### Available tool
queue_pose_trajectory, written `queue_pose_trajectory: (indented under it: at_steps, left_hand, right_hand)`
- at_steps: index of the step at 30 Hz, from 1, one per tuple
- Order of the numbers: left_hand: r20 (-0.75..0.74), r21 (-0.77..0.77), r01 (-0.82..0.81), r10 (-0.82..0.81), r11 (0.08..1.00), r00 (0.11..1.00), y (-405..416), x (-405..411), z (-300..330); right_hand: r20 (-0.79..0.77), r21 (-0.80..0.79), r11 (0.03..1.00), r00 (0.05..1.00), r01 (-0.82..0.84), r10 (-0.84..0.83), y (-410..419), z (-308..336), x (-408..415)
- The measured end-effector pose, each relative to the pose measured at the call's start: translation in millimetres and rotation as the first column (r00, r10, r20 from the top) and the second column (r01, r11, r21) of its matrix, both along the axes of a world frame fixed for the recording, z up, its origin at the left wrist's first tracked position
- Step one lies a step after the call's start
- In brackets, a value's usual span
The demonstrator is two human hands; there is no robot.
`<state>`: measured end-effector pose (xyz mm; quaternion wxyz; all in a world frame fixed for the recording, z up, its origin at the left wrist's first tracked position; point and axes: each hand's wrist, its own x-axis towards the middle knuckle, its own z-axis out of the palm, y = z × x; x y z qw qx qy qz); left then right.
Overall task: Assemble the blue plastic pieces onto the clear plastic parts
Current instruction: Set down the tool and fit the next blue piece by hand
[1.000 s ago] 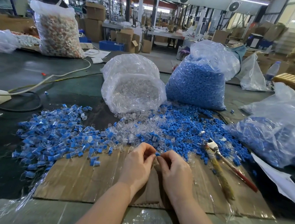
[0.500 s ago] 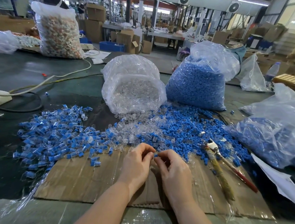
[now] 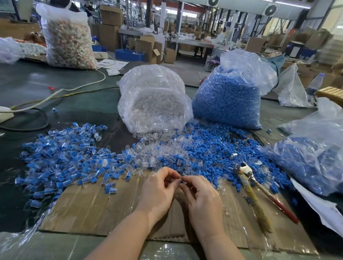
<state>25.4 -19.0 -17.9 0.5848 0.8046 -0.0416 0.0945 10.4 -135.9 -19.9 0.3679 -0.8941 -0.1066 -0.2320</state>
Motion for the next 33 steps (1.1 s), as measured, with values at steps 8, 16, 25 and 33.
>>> queue_pose_trajectory:
  at_steps: [8,16,25,33]
  left_hand:
    - [-0.018,0.008,-0.011,0.011,1.0,1.0,1,-1,2]
    - [-0.059,-0.004,-0.01,0.01,1.0,0.998,-1,-1,5]
    - [-0.159,-0.16,-0.097,0.071,0.982,0.985,1,4,9]
    - [-0.295,-0.417,-0.212,0.089,0.884,0.951,6,13,21]
  right_hand:
    - [0.01,-0.121,0.944,0.951,0.308,-0.309,-33,16,4]
    - [-0.465,-0.647,0.648,0.466,0.401,-0.752,-108,27,8]
    - [-0.314,-0.648,0.643,0.626,0.409,-0.714,-99,40,3]
    - [-0.573,-0.142,0.99,0.816,-0.011,-0.073,-46,64,-8]
